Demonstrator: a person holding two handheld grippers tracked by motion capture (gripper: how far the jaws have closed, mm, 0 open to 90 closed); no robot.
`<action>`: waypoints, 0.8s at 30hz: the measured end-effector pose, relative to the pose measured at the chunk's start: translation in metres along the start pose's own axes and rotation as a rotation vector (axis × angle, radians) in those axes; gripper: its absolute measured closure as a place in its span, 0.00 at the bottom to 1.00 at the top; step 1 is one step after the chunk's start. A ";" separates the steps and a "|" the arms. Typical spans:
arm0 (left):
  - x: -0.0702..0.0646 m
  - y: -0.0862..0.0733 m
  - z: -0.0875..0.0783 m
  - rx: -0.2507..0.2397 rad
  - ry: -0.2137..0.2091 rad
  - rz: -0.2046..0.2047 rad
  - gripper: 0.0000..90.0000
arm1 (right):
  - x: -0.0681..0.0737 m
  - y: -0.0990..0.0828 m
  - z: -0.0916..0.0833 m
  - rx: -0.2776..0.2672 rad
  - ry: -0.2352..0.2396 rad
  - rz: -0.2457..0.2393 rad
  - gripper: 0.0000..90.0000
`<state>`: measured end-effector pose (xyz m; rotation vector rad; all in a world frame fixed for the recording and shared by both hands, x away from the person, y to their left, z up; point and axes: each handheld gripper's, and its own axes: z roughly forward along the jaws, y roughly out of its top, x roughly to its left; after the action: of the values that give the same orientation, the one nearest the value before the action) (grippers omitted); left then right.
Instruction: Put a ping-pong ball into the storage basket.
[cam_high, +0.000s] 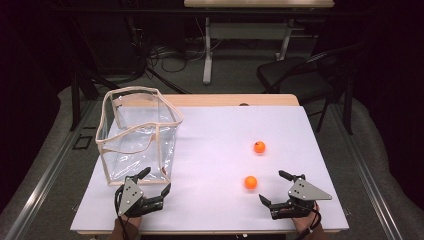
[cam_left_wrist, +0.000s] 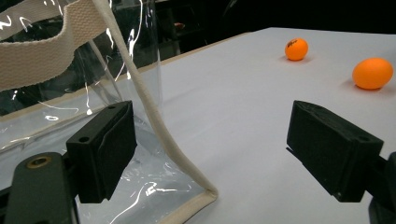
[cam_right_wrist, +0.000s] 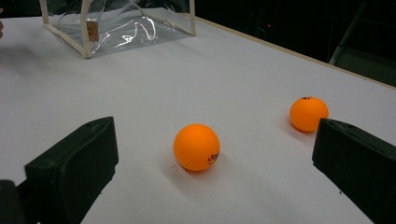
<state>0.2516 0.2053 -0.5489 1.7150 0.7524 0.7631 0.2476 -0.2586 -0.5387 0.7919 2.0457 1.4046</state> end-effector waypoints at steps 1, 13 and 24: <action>0.000 0.000 0.000 0.000 0.000 0.000 0.17 | 0.000 0.000 0.000 0.000 0.000 0.000 0.00; 0.000 0.000 0.002 0.020 -0.016 0.000 0.17 | 0.002 0.004 0.012 0.070 0.025 -0.011 0.00; -0.001 0.000 0.003 0.030 -0.029 0.003 0.17 | 0.004 0.009 0.025 0.146 0.038 0.013 0.00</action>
<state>0.2536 0.2032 -0.5497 1.7513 0.7448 0.7308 0.2640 -0.2376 -0.5383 0.8463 2.1954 1.2976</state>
